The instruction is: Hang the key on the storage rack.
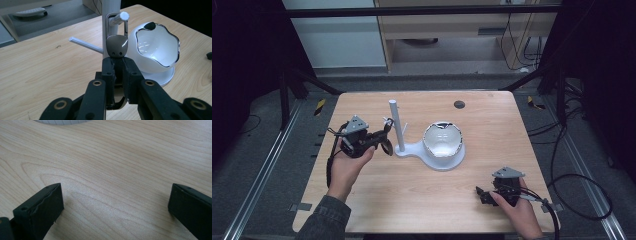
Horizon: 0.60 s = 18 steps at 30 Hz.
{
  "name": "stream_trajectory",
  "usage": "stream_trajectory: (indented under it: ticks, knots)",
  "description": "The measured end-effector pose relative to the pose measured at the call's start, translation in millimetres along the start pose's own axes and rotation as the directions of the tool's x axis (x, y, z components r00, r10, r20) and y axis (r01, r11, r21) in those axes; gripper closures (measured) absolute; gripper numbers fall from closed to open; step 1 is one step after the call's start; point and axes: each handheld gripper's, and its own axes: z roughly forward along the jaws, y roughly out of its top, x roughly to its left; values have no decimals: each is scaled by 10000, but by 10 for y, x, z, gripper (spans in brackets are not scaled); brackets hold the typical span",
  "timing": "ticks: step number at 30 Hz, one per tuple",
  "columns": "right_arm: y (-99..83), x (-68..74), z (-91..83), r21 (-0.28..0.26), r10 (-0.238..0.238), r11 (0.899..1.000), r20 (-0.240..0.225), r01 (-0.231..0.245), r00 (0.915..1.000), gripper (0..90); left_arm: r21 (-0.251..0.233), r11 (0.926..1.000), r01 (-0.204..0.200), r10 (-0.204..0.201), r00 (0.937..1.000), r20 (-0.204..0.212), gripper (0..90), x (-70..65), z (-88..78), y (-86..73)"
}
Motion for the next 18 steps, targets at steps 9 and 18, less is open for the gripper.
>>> stream_trajectory:
  ticks: [9,18]
  knots:
    - [0,0,0,-3,0,10000,1,0,10000,4,-34,10000,82,-82,10000,-11,803,-11,61,-19]
    - [0,1,0,-1,6,10000,2,-6,10000,4,-73,9998,170,-169,9999,27,801,-19,108,-29]
